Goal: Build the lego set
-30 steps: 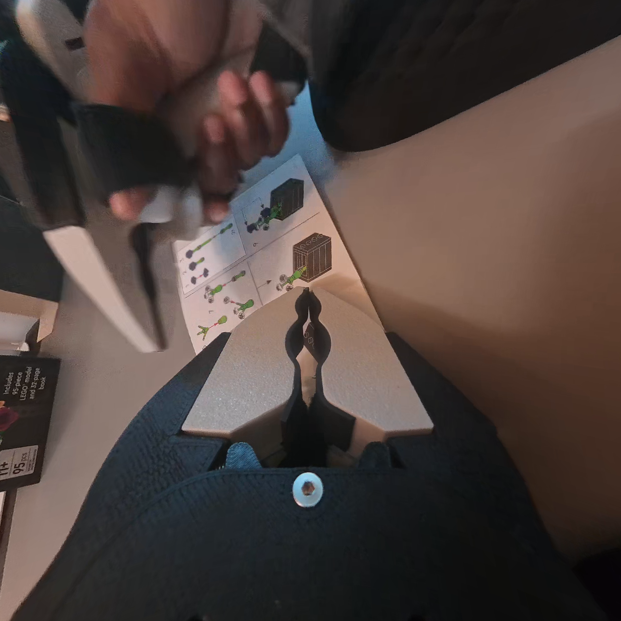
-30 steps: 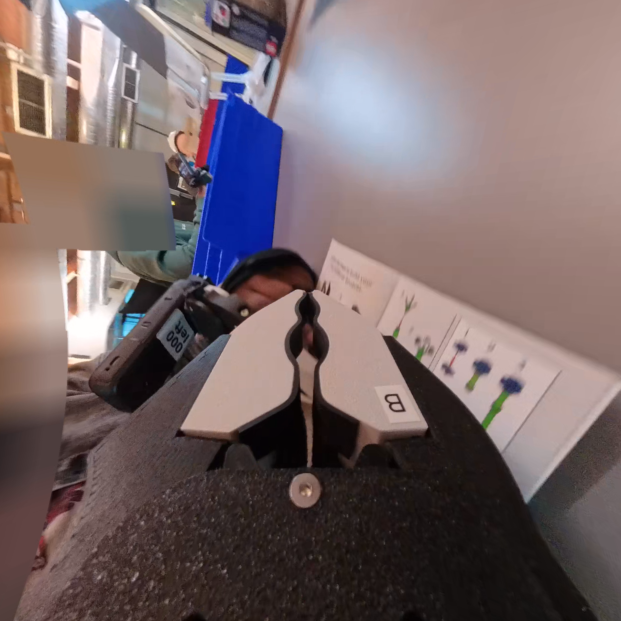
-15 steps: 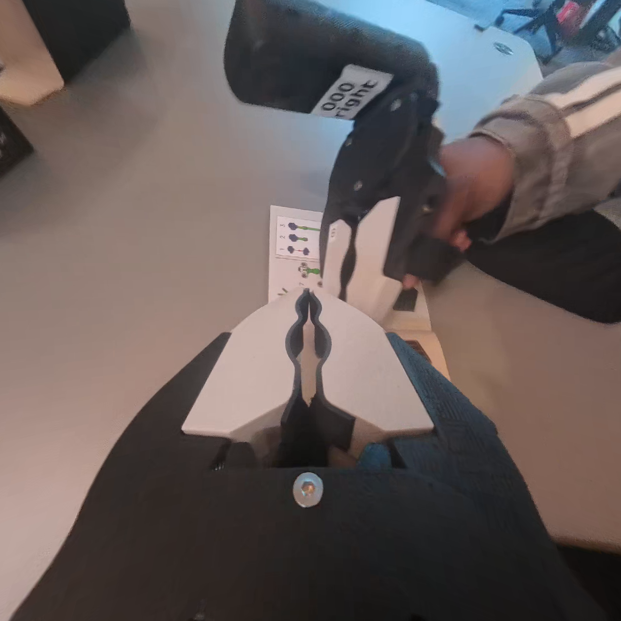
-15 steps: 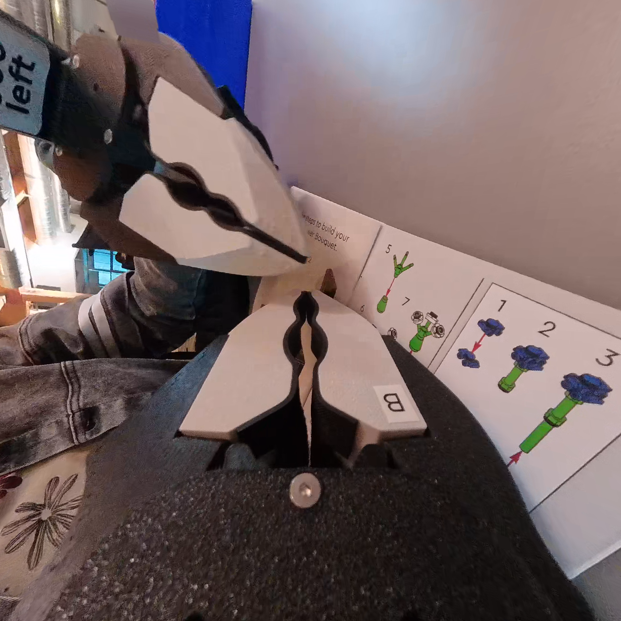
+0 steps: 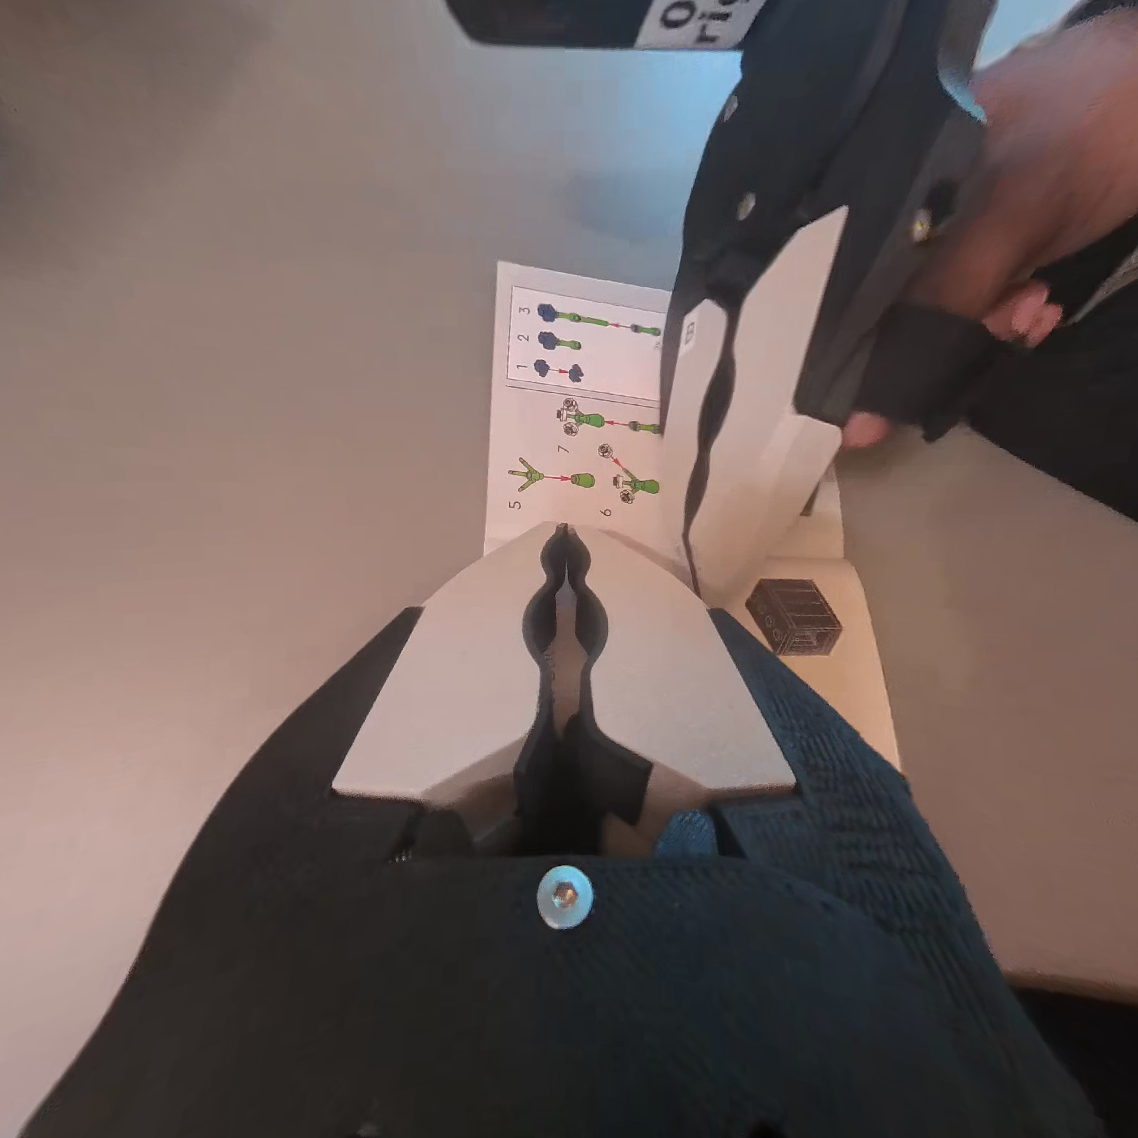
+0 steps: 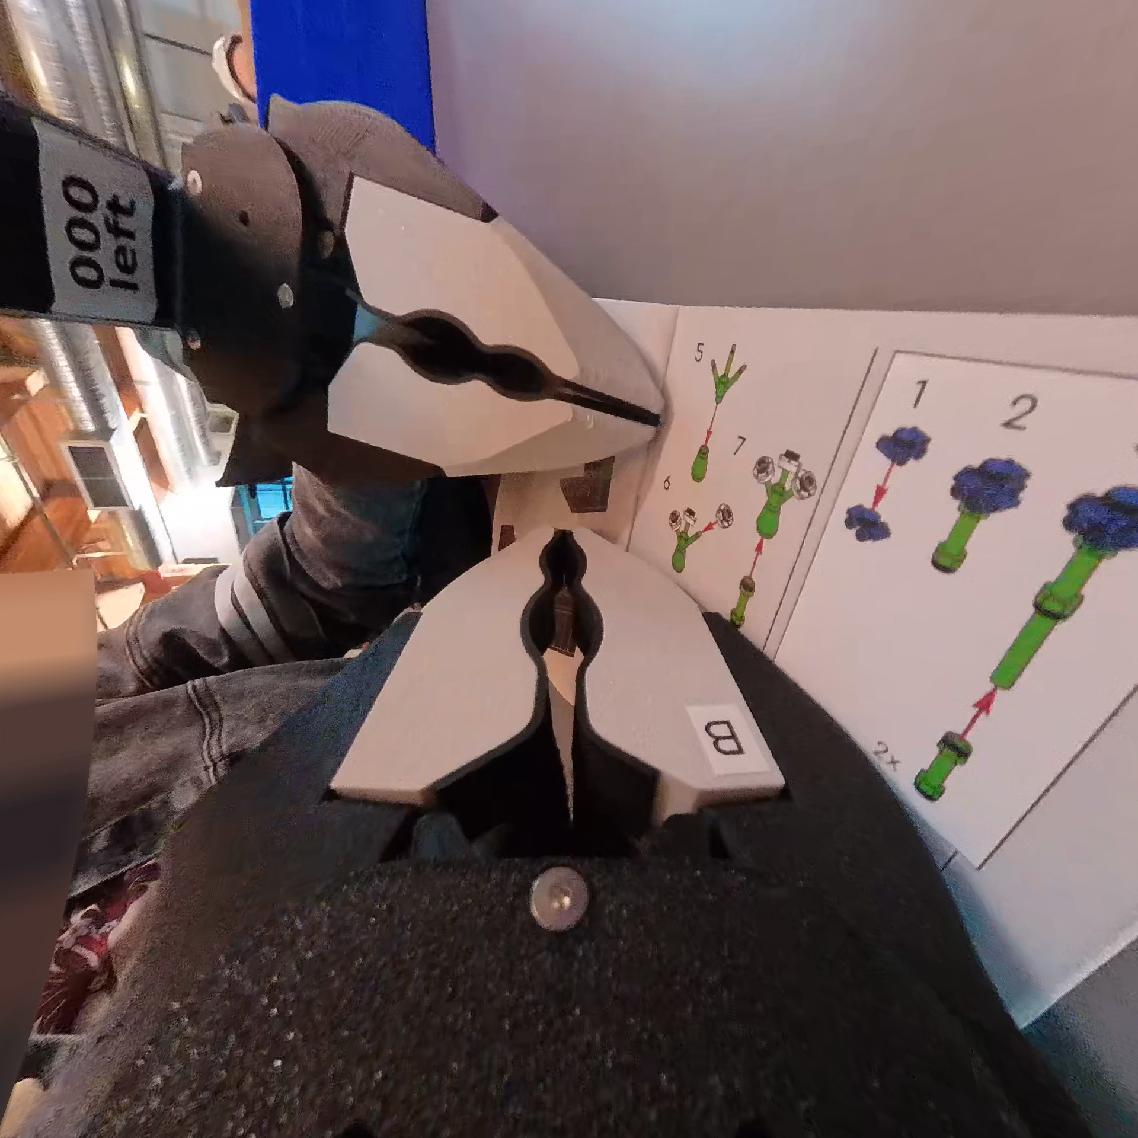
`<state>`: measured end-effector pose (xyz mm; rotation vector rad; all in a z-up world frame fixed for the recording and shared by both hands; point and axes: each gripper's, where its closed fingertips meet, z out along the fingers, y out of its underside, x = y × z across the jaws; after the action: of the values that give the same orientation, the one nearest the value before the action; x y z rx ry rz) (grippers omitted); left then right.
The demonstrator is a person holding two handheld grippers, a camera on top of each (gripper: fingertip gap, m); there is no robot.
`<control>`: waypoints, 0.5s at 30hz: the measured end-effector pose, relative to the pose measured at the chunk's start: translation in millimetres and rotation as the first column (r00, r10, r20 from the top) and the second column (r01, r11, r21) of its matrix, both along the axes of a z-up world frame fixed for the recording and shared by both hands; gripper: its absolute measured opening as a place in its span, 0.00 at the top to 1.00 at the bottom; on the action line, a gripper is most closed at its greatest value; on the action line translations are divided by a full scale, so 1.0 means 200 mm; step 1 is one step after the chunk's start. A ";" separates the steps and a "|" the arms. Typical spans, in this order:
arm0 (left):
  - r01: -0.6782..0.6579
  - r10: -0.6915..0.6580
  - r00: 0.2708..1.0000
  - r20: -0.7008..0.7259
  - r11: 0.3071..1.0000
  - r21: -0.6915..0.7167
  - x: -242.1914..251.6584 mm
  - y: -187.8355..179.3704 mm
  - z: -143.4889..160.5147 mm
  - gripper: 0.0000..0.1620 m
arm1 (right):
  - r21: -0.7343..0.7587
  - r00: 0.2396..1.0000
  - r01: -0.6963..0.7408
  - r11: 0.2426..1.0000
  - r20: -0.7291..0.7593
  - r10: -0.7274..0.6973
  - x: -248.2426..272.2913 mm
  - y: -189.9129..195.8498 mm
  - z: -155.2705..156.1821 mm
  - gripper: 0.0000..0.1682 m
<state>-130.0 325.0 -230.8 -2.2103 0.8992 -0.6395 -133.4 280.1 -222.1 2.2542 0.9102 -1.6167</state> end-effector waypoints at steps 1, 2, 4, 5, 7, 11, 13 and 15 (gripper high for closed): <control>0.011 -0.011 1.000 0.012 1.000 -0.014 0.01 -0.01 0.00 0.99 | 0.010 1.000 0.020 1.000 0.008 -0.020 0.01 -0.02 0.00 1.00; 0.015 -0.015 1.000 0.001 1.000 -0.003 0.01 -0.01 0.00 0.99 | 0.012 0.999 0.036 0.999 0.010 -0.036 0.02 -0.02 0.00 1.00; 0.020 -0.020 0.999 -0.025 0.999 0.031 0.01 -0.01 0.00 0.99 | -0.015 0.998 0.068 0.998 0.012 -0.068 0.04 -0.02 0.00 1.00; 0.025 -0.024 0.999 -0.023 0.999 0.028 0.01 -0.02 0.00 0.99 | -0.019 0.997 0.070 0.997 0.014 -0.070 0.04 -0.03 0.00 1.00; 0.033 -0.032 0.999 -0.026 0.999 0.032 0.01 -0.02 0.00 0.99 | -0.037 0.999 0.037 0.999 0.039 -0.036 0.08 -0.07 0.00 1.00; 0.041 -0.038 0.998 -0.048 0.997 0.060 0.01 -0.02 0.00 0.99 | -0.137 0.988 -0.083 0.987 0.115 0.099 0.19 -0.22 0.00 1.00; 0.041 -0.037 0.998 -0.057 0.997 0.071 0.01 -0.02 0.00 0.99 | -0.121 0.982 -0.137 0.983 0.115 0.151 0.20 -0.23 -0.01 1.00; 0.042 -0.036 0.997 -0.073 0.995 0.092 0.01 -0.02 0.00 0.99 | -0.090 0.982 -0.154 0.984 0.098 0.163 0.20 -0.23 -0.01 1.00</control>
<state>-127.3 321.9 -231.1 -2.1483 0.9907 -0.5287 -92.9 234.2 -223.8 2.1307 0.9523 -1.4266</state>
